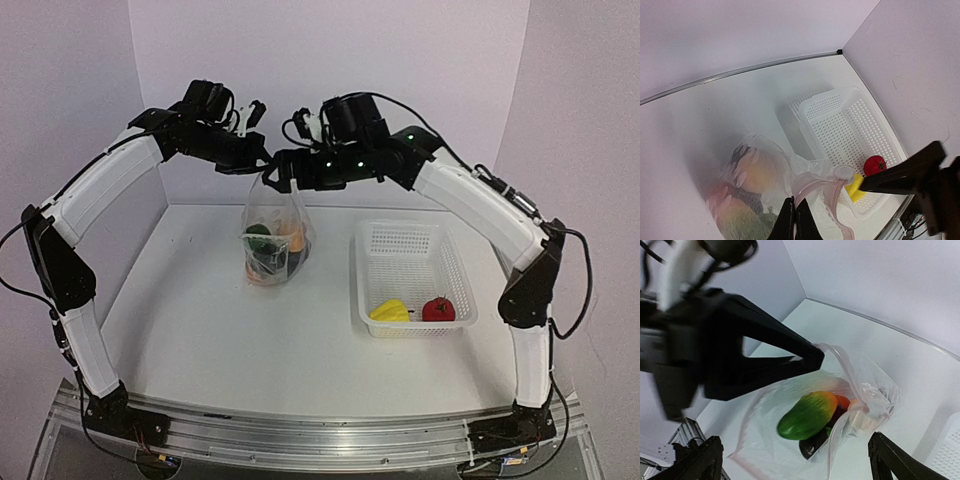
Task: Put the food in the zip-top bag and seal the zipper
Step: Place the fake fruit in the zipper food storage bag, then pick up the fake vegetable from the bin.
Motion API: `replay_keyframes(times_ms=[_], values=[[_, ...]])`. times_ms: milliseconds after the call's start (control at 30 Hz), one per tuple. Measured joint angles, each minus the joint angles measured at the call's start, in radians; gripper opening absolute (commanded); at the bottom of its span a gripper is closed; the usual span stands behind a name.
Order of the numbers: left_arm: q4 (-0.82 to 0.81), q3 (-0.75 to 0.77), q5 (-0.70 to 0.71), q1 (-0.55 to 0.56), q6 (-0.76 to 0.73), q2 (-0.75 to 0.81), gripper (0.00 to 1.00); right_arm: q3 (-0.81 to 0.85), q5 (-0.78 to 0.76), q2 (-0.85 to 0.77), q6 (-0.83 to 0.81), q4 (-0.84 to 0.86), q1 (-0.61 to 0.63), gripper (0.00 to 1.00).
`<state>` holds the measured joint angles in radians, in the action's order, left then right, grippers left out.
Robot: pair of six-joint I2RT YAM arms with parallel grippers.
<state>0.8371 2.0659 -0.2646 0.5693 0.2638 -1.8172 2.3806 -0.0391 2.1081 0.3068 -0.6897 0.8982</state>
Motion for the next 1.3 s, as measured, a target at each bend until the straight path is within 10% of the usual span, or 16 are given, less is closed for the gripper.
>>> replay_keyframes(times_ms=[367,733,1300], values=[[0.000,0.000,0.022,0.000,-0.001,0.000,0.00,-0.248,-0.132,-0.381,0.119,-0.244,-0.111,0.98],[0.000,0.000,0.025,0.000,-0.001,0.000,0.00,-0.474,-0.108,-0.103,0.190,-0.581,-0.214,0.93],[0.000,0.000,0.025,0.000,-0.001,0.000,0.00,-0.640,0.018,-0.038,0.166,-0.611,-0.231,0.92]])
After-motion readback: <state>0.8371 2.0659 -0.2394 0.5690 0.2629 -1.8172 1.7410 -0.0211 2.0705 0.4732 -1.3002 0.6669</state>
